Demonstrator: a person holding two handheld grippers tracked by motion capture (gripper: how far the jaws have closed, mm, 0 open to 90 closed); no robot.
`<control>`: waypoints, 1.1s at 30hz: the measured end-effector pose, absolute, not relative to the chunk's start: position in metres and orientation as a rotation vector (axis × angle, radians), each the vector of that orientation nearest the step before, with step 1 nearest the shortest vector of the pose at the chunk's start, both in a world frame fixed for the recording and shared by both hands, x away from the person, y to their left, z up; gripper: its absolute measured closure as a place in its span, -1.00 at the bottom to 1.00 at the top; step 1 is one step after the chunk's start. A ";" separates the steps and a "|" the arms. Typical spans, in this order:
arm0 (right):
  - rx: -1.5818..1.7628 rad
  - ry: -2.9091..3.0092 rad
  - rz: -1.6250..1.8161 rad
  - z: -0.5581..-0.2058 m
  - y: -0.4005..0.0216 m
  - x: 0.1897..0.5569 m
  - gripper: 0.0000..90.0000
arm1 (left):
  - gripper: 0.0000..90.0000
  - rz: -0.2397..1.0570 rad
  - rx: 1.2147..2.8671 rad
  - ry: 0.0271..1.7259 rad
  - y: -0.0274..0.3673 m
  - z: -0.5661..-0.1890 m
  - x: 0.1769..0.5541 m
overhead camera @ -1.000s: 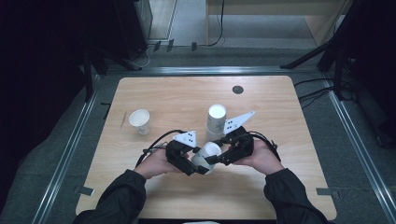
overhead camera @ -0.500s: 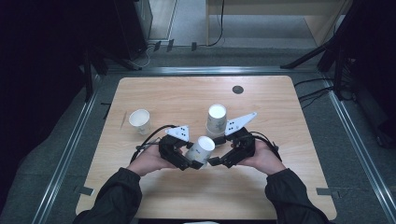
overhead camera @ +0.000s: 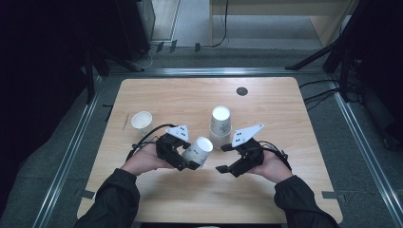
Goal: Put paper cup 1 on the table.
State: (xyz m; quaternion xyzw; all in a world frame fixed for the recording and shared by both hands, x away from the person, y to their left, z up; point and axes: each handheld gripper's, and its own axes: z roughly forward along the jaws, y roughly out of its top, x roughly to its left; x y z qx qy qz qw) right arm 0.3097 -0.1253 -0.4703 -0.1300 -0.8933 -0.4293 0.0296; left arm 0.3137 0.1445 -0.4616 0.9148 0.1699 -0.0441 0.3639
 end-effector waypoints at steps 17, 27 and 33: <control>-0.461 -2.674 -1.388 -0.471 -0.125 0.316 -0.56 | -0.38 -0.063 2.523 0.336 0.134 -0.438 0.322; -0.443 -2.677 -1.400 -0.471 -0.120 0.316 -0.56 | -0.38 -0.099 2.610 0.318 0.122 -0.449 0.319; -0.404 -2.689 -1.401 -0.472 -0.114 0.314 -0.56 | -0.38 -0.088 2.649 0.282 0.114 -0.455 0.318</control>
